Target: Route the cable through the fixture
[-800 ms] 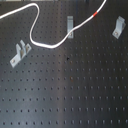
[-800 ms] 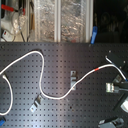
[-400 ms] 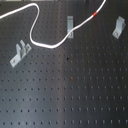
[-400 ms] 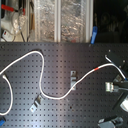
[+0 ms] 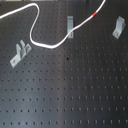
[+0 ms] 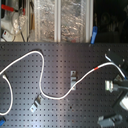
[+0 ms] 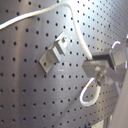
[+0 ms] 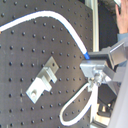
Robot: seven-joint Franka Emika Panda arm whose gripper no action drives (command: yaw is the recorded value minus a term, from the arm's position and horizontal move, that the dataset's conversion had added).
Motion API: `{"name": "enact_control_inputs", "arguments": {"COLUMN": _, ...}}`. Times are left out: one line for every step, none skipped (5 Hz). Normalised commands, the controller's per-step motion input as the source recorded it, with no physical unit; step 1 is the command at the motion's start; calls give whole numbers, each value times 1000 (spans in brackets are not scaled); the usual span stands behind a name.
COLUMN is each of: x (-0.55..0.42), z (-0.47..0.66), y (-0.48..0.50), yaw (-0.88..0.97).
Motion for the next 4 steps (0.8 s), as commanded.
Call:
{"name": "enact_control_inputs", "arguments": {"x": -21, "z": 32, "y": -23, "yaw": 0}}
{"name": "enact_control_inputs", "arguments": {"x": -819, "z": 314, "y": -141, "yaw": 206}}
{"name": "enact_control_inputs", "arguments": {"x": -16, "z": 52, "y": -16, "yaw": 0}}
{"name": "enact_control_inputs", "arguments": {"x": -261, "z": 223, "y": 90, "yaw": 77}}
